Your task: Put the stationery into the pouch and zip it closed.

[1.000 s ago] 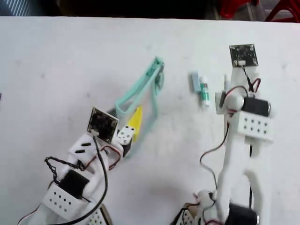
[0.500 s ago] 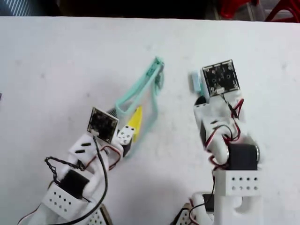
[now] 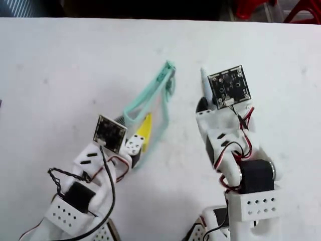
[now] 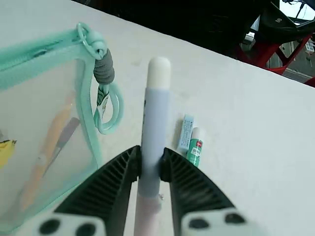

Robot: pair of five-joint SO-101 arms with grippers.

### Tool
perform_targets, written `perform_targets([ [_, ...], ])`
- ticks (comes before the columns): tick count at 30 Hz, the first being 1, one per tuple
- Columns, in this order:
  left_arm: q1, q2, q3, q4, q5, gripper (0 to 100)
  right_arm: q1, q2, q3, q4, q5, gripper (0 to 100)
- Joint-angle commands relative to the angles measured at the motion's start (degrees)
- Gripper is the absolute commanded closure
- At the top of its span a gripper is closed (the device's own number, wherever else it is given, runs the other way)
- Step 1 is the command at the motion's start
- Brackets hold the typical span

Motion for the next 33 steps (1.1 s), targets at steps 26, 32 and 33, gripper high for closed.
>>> perform_targets([
  [26,4.4,-0.9,-0.8,0.9,-0.4,81,-20.2,9.4,-39.5,-5.1,-0.9,98.3],
  [32,4.0,-0.9,-0.8,0.5,-0.7,82,-25.1,19.8,-47.1,-5.4,-6.2,98.3],
  [33,4.0,-0.9,-0.8,0.5,-0.7,82,-25.8,20.8,-48.0,-5.4,-6.6,98.3],
])
